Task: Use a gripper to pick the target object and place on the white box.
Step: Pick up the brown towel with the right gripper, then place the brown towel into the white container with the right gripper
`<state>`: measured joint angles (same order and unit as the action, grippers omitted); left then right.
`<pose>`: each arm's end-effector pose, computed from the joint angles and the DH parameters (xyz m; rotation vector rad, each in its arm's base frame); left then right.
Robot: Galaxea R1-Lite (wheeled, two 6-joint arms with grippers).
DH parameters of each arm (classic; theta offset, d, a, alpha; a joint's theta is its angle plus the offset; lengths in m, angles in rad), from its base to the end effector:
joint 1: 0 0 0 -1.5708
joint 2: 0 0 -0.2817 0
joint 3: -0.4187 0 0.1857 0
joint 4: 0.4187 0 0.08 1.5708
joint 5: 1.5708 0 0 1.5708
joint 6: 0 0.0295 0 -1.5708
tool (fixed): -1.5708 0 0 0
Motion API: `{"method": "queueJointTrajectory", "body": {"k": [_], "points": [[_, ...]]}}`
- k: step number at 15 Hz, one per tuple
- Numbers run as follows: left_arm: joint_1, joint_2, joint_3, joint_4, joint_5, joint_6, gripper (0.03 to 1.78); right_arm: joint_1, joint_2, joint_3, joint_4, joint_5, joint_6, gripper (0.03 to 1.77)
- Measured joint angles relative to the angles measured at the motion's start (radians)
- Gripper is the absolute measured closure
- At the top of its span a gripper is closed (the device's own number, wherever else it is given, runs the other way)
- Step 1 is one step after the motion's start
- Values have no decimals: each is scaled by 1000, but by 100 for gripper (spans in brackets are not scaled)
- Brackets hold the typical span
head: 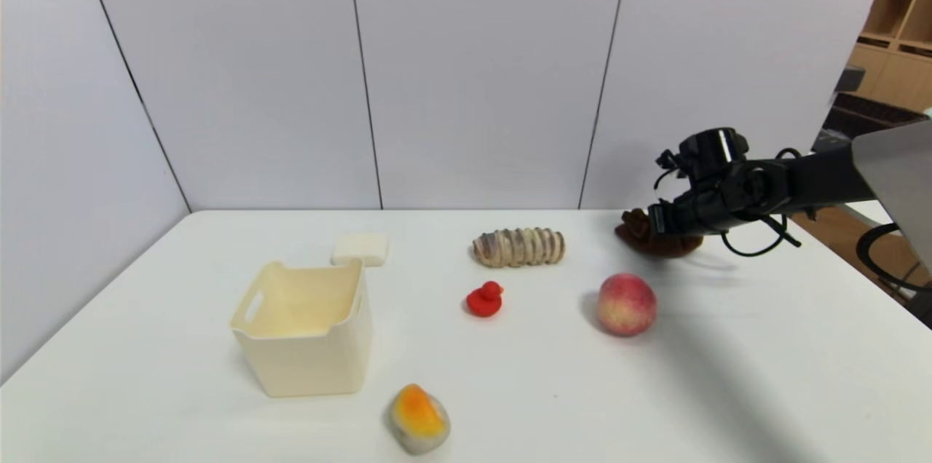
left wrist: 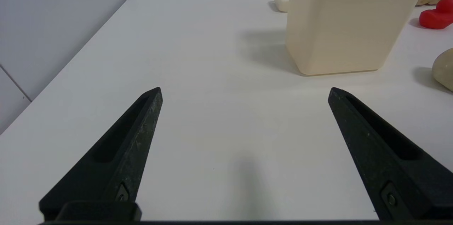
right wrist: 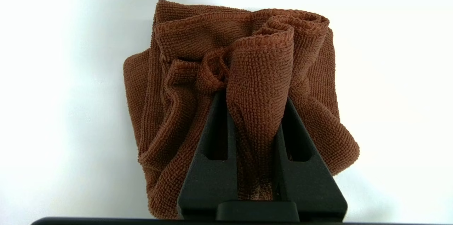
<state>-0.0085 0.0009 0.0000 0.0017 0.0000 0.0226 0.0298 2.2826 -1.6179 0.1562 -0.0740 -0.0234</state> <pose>-0.0025 0.0000 0.0753 0.0226 0.0025 -0.0085 0.4386 0.0109 0.0880 -0.0647 0.8204 -0.0321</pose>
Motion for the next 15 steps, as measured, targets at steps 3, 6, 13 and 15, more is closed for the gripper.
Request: {"method": "queueJointTrajectory", "body": {"k": [3, 6, 13, 15], "points": [[0, 0, 0, 0, 0, 0, 12, 5, -61, -1, 38, 5, 5, 151], [0, 0, 0, 0, 0, 0, 12, 23, -126, -1, 66, 7, 7, 151], [0, 0, 0, 0, 0, 0, 12, 103, -270, -37, 122, 10, 10, 151], [0, 0, 0, 0, 0, 0, 12, 148, -309, -75, 122, 9, 11, 151]]}}
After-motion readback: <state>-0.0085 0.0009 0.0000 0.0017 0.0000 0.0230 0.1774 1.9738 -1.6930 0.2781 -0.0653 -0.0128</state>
